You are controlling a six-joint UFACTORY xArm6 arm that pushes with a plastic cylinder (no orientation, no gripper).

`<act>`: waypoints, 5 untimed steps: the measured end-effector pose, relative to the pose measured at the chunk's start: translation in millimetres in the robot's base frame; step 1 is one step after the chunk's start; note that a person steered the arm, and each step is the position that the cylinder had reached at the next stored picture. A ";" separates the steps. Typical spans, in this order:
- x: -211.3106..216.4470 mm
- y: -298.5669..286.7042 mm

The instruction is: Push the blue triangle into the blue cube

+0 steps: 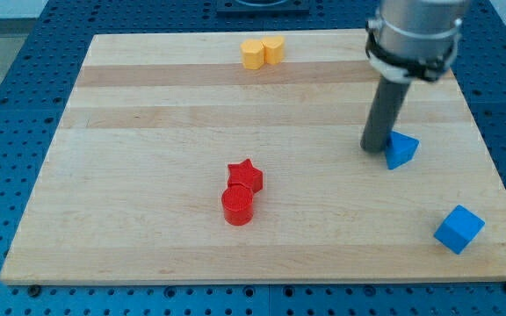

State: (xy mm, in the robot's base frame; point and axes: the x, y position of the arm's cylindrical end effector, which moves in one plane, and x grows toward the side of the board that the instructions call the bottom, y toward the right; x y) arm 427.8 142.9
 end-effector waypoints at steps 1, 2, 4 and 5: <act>-36.8 -9.5; -13.6 38.5; -8.8 37.0; 4.3 35.1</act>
State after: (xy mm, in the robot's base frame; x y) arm 432.1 178.0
